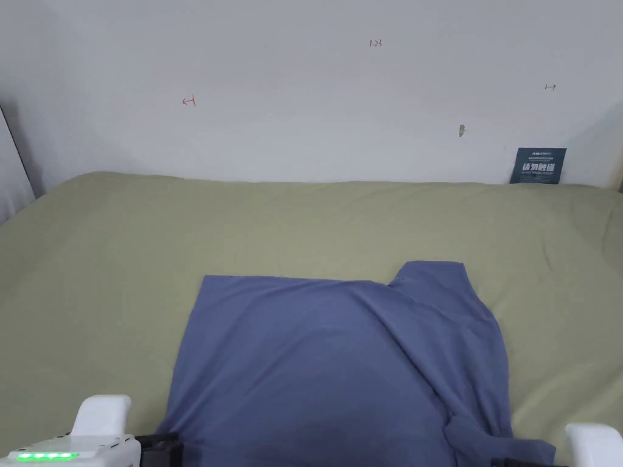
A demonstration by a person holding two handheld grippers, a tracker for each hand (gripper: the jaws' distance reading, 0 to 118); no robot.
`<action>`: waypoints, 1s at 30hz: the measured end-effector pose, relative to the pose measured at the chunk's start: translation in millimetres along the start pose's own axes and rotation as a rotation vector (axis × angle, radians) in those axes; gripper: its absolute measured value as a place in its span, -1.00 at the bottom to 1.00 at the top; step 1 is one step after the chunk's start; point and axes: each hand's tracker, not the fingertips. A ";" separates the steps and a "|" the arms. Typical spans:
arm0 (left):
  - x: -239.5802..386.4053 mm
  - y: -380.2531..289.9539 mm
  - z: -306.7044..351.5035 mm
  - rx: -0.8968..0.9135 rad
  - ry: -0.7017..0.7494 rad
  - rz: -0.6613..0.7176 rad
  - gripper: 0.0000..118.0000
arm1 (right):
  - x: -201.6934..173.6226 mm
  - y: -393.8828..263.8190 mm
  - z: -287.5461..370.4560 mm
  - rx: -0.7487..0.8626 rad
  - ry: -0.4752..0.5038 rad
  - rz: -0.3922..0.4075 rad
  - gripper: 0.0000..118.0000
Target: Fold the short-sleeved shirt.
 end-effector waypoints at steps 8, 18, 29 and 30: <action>4.5 -16.1 64.9 0.208 0.040 0.070 -0.79 | 14.5 -1.4 45.5 0.147 -0.056 -0.022 -0.69; -6.4 -34.7 40.8 0.015 -0.009 0.050 -1.00 | 26.9 -10.7 45.2 0.129 -0.057 -0.059 -0.97; -20.8 -46.7 -62.4 -0.150 -0.017 0.003 0.99 | 26.1 -14.7 26.5 0.063 -0.044 -0.063 -0.97; 2.9 -23.7 -37.4 -0.161 -0.006 0.002 0.98 | 25.5 -14.8 24.4 0.058 -0.043 -0.065 -0.96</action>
